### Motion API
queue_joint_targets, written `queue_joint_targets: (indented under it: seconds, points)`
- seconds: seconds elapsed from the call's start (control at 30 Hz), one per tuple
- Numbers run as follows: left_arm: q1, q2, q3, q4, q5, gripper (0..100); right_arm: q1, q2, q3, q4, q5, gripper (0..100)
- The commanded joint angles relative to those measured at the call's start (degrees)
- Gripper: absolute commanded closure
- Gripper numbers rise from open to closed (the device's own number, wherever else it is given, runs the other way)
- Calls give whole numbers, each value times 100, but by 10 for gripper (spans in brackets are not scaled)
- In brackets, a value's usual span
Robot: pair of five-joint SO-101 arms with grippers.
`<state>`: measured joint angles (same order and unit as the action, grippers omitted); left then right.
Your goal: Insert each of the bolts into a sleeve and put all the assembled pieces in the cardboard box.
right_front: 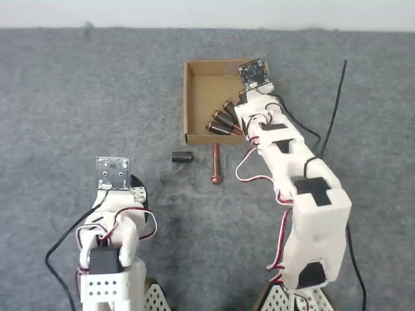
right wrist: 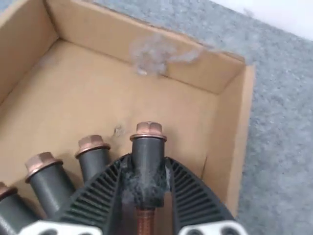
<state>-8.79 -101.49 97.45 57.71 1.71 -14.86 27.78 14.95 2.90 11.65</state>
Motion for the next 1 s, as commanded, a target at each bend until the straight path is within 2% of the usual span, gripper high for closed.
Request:
queue_joint_targets:
  seconds: [0.0, 0.1, 0.3, 0.5, 0.7, 0.87, 0.97]
  points:
    - [-9, -105, -84, -114, -62, 988, -40, -180, -527, 13, -18, 987]
    - [0, -105, -84, -114, -62, 988, -57, -207, -589, 215, -9, 980]
    - [0, -105, -84, -123, -62, 988, -136, -374, -1029, 1727, -9, 817]
    - [-26, -123, -84, -123, -62, 988, -119, -646, -1187, 1956, -26, 816]
    - [-44, -132, -84, -141, -70, 988, -154, -1666, -580, 2053, -62, 816]
    - [-826, -97, -84, -738, -70, 988, -479, -2615, -18, 2774, -70, 816]
    - [-1037, -97, -84, -809, -202, 988, -760, -3046, 176, 3415, -79, 816]
